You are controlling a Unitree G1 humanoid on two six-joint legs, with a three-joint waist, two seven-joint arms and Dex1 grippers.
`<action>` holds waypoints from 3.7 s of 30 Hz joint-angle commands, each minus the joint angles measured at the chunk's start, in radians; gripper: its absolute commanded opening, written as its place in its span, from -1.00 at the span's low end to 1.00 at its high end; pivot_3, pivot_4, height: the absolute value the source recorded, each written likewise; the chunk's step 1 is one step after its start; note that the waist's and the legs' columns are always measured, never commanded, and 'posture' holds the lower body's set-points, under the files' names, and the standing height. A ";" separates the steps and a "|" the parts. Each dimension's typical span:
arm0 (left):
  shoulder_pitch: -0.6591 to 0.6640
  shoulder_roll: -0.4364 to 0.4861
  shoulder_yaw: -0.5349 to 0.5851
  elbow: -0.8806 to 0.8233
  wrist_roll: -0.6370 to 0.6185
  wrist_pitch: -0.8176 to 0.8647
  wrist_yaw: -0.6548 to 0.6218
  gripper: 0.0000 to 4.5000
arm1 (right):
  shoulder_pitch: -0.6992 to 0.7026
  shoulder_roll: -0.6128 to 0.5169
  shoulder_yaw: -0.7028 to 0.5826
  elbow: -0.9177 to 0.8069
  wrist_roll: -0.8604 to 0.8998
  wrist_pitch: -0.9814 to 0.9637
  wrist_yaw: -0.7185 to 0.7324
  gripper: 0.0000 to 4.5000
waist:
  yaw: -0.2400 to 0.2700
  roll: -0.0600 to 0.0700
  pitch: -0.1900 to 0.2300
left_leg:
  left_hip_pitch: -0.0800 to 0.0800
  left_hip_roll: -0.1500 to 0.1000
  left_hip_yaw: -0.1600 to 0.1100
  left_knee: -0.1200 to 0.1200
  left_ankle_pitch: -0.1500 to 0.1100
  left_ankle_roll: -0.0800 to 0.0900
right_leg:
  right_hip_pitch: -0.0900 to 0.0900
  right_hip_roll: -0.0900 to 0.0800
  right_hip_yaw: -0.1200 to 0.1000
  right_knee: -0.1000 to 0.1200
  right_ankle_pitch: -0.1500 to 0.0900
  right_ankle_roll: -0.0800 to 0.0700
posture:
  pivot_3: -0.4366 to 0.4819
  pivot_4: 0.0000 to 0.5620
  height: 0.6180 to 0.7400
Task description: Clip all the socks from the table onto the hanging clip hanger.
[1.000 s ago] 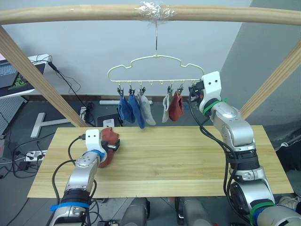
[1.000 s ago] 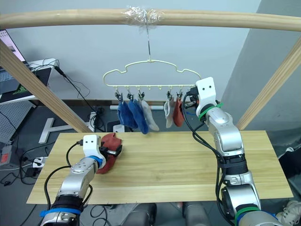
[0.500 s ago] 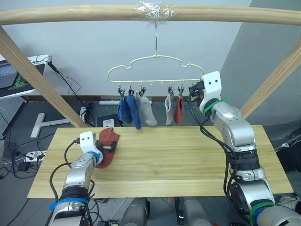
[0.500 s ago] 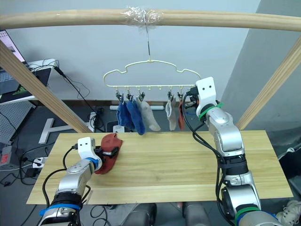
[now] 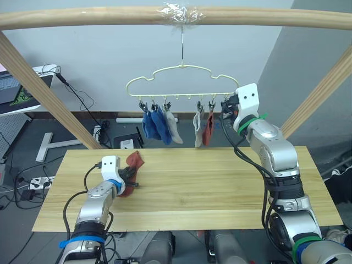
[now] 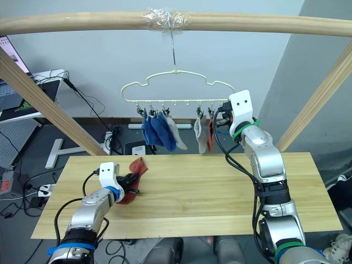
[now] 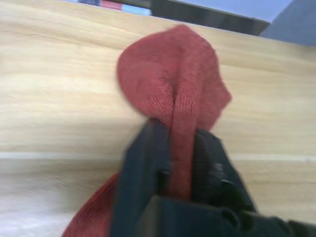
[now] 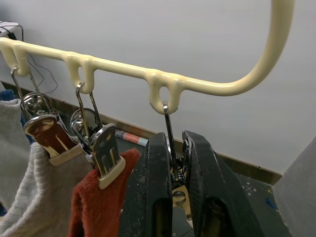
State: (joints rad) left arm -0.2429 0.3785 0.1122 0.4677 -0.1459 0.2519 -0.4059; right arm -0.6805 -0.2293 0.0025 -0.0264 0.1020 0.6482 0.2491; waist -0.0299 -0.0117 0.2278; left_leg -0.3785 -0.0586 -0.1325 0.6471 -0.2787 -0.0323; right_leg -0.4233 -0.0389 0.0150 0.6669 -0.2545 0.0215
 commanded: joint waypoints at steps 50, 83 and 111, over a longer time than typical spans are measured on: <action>-0.112 -0.274 -0.316 -0.610 -0.102 0.010 -0.131 -0.99 | -0.443 0.142 -0.585 -0.002 0.364 0.949 -0.129 -0.96 | -0.006 0.001 0.002 | -0.004 0.001 0.002 0.000 0.000 0.001 | -0.002 0.001 0.001 -0.001 0.001 -0.001 | -0.13 -0.12 1.00; -0.163 -0.346 -0.342 -0.537 -0.201 0.105 -0.211 -0.74 | -0.330 0.029 -0.493 -0.099 0.415 0.819 -0.048 1.00 | -0.014 0.001 0.002 | -0.004 0.000 0.002 0.000 0.000 0.001 | -0.002 0.001 0.001 -0.001 0.001 -0.001 | -0.18 -0.18 1.00; 0.125 -0.017 -0.072 -0.770 -0.336 0.311 -0.216 0.93 | 0.122 -0.214 -0.223 -0.209 0.339 0.343 0.091 1.00 | -0.024 0.002 0.002 | -0.003 0.001 0.002 0.000 0.000 0.001 | -0.002 0.001 0.001 -0.001 0.001 0.000 | -0.08 -0.18 1.00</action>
State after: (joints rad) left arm -0.1265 0.3480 0.0047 -0.2191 -0.4359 0.5452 -0.6199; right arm -0.5525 -0.4193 -0.2231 -0.1782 0.4422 1.0357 0.3097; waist -0.0543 -0.0102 0.2300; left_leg -0.3819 -0.0577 -0.1299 0.6475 -0.2784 -0.0311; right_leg -0.4251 -0.0377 0.0167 0.6654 -0.2537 0.0215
